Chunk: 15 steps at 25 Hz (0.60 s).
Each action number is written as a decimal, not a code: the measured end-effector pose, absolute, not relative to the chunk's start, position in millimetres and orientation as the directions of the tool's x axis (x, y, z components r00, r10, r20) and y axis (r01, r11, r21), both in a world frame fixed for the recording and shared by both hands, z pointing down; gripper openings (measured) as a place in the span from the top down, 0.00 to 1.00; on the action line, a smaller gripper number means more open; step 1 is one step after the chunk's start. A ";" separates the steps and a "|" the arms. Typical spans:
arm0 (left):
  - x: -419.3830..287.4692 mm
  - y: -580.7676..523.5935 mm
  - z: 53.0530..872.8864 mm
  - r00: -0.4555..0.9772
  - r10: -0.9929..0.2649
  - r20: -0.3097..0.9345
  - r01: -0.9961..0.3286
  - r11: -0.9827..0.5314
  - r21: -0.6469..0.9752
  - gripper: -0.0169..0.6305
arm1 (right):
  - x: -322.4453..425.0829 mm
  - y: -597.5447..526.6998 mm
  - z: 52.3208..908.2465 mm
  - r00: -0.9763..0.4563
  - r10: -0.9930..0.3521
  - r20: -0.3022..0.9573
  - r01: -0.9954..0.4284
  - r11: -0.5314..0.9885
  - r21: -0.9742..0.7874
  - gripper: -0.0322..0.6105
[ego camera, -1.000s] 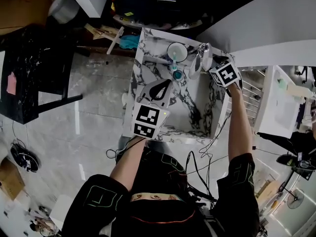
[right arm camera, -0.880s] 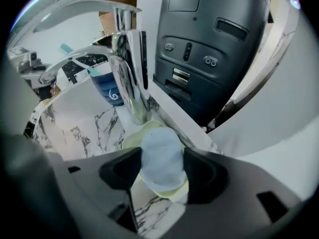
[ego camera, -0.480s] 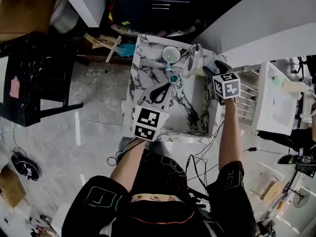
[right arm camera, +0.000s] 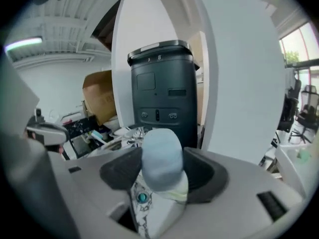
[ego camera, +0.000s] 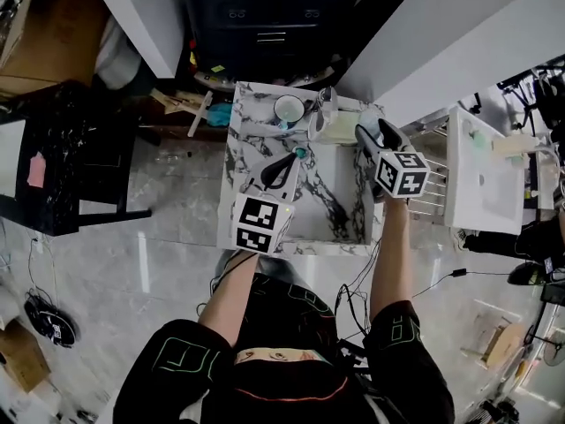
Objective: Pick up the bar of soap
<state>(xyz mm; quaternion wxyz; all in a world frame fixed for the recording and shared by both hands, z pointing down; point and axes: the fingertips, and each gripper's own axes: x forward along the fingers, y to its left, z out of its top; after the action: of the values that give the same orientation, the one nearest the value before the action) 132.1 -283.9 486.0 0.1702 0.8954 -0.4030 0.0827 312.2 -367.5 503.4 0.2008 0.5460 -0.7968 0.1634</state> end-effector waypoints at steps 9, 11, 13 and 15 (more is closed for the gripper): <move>135.7 -276.5 442.7 0.648 -0.732 0.210 -0.762 -0.620 0.188 0.96 | 305.5 -315.5 409.3 -0.332 -0.924 0.192 -0.928 0.283 -0.242 0.54; 136.5 -276.8 431.5 0.645 -0.741 0.188 -0.764 -0.620 0.178 0.96 | 306.1 -303.4 392.2 -0.312 -0.940 0.138 -0.926 0.268 -0.266 0.54; 136.8 -276.8 420.7 0.642 -0.748 0.169 -0.766 -0.621 0.166 0.96 | 307.6 -290.3 378.0 -0.290 -0.952 0.094 -0.926 0.254 -0.278 0.54; 136.8 -276.6 411.2 0.640 -0.754 0.151 -0.768 -0.620 0.159 0.96 | 310.4 -277.3 364.5 -0.267 -0.962 0.057 -0.927 0.240 -0.290 0.54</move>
<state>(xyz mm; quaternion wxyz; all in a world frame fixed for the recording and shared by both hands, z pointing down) 136.8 -276.6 411.2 0.1047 0.8994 -0.4230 0.0349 310.4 -277.3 364.5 -0.0661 0.6018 -0.7846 0.1339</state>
